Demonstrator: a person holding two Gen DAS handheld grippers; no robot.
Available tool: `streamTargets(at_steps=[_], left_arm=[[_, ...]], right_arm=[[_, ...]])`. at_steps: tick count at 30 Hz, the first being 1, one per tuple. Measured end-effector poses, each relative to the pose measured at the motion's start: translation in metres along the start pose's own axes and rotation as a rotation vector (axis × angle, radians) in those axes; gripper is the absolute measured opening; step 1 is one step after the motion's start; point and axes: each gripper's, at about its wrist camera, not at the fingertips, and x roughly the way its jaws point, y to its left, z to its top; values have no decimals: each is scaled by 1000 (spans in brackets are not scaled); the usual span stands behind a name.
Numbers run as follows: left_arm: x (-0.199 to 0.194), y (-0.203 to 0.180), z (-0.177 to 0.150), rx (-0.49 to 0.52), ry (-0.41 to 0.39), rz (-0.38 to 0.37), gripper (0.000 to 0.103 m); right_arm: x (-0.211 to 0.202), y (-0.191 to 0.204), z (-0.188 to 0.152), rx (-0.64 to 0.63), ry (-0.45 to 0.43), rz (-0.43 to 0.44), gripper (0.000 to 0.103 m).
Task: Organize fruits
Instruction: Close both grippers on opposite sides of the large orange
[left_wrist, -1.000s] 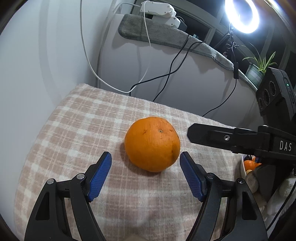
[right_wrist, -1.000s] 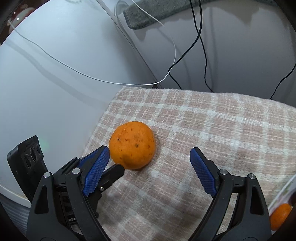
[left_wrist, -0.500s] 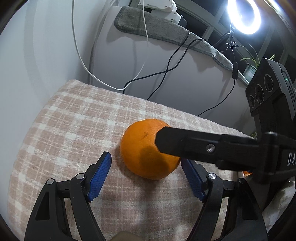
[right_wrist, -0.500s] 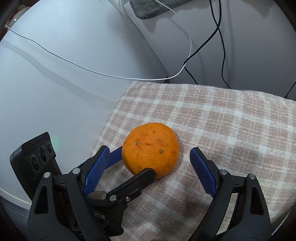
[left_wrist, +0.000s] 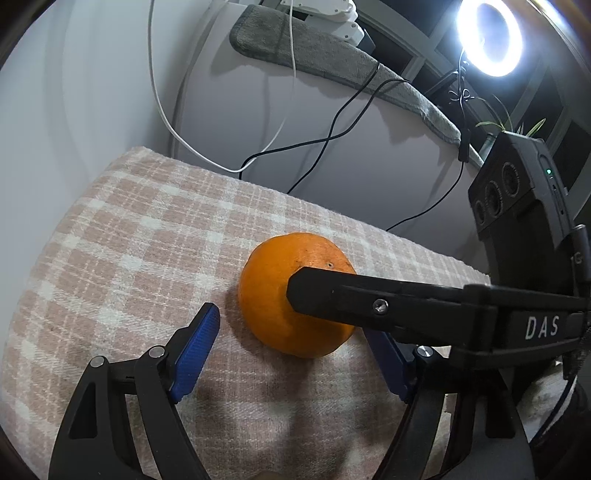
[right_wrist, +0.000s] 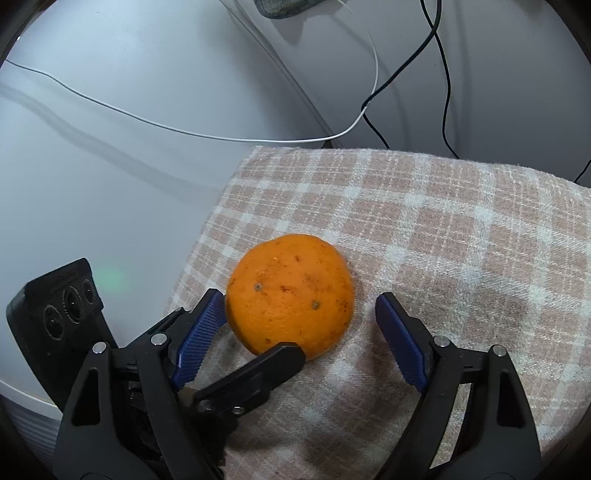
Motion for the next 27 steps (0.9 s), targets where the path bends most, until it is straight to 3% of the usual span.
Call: streamTargets(at_steps=[4, 14, 27], left_arm=[[-2, -2, 0, 17, -4, -22, 68], [-11, -8, -1, 40, -12, -20, 68], [-38, -40, -15, 90, -49, -16, 68]], right_arm=[[2, -1, 0, 5, 3, 31, 78], [-1, 9, -6, -30, -14, 14, 76], [-36, 22, -29, -62, -59, 17, 75]])
